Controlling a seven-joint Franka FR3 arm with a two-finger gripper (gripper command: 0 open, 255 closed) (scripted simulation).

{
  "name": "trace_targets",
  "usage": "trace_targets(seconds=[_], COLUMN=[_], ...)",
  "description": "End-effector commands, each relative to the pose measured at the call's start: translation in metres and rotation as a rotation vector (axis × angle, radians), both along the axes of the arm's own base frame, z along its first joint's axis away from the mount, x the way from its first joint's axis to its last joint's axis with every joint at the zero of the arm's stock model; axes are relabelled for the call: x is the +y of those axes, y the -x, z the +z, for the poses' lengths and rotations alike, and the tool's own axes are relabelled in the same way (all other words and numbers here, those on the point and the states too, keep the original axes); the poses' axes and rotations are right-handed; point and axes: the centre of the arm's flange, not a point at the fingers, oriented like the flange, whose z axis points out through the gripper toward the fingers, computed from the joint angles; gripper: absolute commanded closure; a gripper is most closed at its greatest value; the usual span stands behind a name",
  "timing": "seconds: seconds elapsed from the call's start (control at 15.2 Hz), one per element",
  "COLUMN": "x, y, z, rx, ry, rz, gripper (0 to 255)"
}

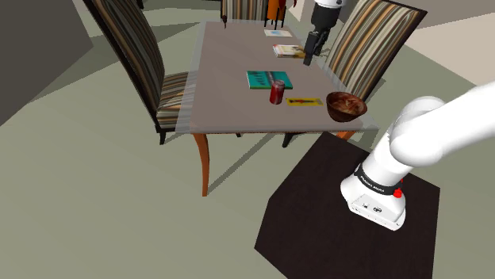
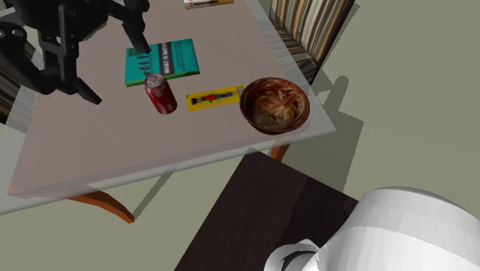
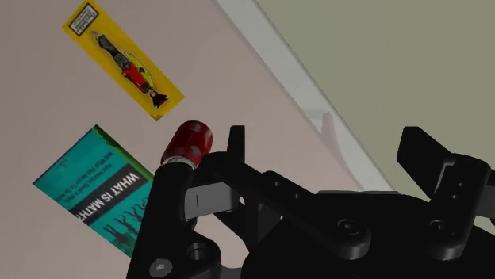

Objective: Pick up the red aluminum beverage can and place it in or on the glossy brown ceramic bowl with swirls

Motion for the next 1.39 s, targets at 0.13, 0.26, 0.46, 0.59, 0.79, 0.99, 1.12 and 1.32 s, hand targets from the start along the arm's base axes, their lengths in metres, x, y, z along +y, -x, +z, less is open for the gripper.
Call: trace_targets(seconds=[0.13,0.26,0.46,0.59,0.79,0.99,1.12,1.32], x=[-0.029,-0.041,-0.059,-0.072,-0.09,-0.108,-0.12,-0.138], y=[-0.034,-0.05,-0.074,-0.09,-0.114,-0.138,-0.154,-0.177], z=[-0.035,-0.052,-0.079,-0.096,-0.123,-0.149,-0.167,-0.194], rx=[0.001,0.002,0.003,0.005,0.006,0.008,0.009,0.011], ry=[-0.004,-0.007,-0.011,-0.013,-0.017,-0.021,-0.023,-0.027], rz=[-0.002,-0.002,-0.004,-0.004,-0.006,-0.007,-0.008,-0.009], gripper=[0,0,0,0,0,0,0,0])
